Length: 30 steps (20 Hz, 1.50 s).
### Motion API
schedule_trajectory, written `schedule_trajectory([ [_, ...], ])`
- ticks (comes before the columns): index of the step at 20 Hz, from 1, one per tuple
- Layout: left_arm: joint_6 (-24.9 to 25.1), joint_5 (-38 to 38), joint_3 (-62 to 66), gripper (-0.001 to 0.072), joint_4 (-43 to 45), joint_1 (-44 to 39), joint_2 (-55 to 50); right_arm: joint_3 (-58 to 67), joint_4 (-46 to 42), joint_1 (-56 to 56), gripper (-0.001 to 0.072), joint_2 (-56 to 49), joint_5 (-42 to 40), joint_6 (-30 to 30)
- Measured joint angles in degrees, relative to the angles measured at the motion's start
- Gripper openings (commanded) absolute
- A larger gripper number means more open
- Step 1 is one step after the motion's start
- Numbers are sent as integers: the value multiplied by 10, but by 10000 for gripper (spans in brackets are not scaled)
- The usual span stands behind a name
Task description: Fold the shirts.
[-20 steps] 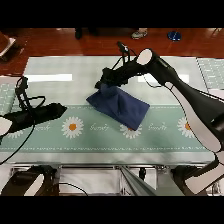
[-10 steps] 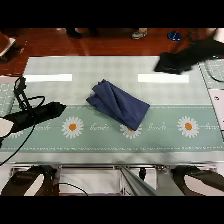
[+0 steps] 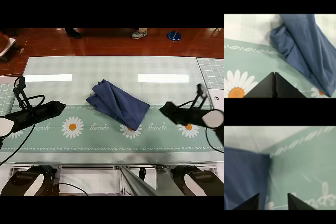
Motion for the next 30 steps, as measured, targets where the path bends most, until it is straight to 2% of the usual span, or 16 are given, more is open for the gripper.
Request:
schedule_trajectory([
  [3,0,2,0,16,0,0,0,-21,139,14,410,-86,-40,-97],
  [7,0,3,0,17,0,0,0,17,292,22,407,-213,-22,-233],
  [8,0,3,0,16,0,0,0,35,319,23,379,-243,-11,-257],
  [9,0,3,0,16,0,0,0,51,334,23,284,-268,3,-275],
  [10,0,3,0,16,0,0,0,71,342,24,114,-293,16,-292],
  [11,0,3,0,16,0,0,0,92,345,24,24,-314,29,-309],
  [15,-1,3,0,16,0,0,0,212,355,24,23,-359,102,-370],
  [18,-3,3,0,16,0,0,0,358,314,24,23,-370,162,-362],
  [24,-5,2,0,16,0,0,0,671,153,17,23,-374,269,-259],
  [30,-5,0,0,16,0,0,0,839,67,-57,23,-374,367,-189],
])
